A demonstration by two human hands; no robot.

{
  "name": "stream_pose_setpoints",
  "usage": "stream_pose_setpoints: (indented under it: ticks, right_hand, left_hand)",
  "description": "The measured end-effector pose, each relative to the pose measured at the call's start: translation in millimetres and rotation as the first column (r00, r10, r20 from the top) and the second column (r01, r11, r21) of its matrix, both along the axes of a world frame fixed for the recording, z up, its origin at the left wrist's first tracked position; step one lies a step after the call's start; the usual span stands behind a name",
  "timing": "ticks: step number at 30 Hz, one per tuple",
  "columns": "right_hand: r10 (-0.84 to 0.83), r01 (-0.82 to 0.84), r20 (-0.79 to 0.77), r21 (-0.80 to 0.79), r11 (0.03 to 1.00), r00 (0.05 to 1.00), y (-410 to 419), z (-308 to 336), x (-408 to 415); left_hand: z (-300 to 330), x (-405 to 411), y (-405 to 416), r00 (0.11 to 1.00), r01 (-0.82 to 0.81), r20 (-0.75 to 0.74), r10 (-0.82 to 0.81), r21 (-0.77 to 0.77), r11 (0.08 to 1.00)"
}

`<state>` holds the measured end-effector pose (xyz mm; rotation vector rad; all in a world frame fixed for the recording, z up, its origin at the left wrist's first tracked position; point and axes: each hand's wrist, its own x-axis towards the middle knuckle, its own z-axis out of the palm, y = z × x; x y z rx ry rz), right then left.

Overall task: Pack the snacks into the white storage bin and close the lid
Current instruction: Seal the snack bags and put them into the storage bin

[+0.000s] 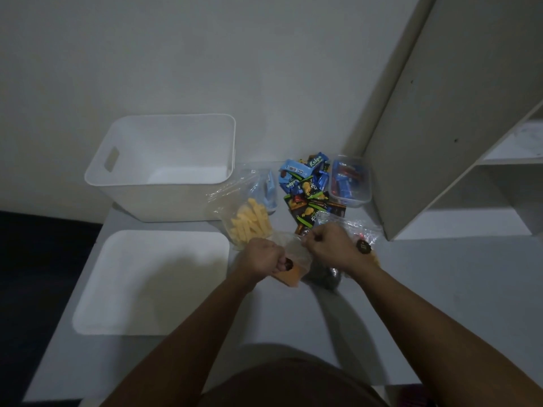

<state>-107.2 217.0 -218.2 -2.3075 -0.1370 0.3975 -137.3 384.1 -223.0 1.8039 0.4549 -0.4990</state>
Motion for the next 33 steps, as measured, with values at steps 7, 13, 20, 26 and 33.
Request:
stream_pose_setpoints:
  ticks: [7,13,20,26,33]
  right_hand:
    - [0.168,-0.166,0.019,-0.071,0.984,0.986,4.3,11.3,5.1]
    - [0.237,-0.234,0.043,-0.074,0.969,0.970,2.9,40.3,13.6]
    - [0.191,-0.193,0.138,0.003,0.981,0.972,5.0,50.9,16.8]
    - [0.119,-0.092,0.275,-0.111,0.990,0.954,9.4,48.6,15.5]
    - [0.125,-0.118,0.324,-0.041,0.992,0.938,10.3,56.3,13.1]
  left_hand:
    - [-7.6,2.3,11.4,0.956,-0.137,0.281,0.084,0.173,0.975]
    - [5.1,17.0,24.8,0.860,-0.033,0.509,-0.024,0.103,0.994]
    - [15.7,23.6,25.1,0.812,-0.140,0.581,0.063,0.089,0.986]
    - [28.7,23.8,20.3,0.838,-0.052,0.544,0.032,0.021,0.998]
    - [32.1,27.9,15.4,0.825,-0.077,0.564,0.012,0.091,0.993]
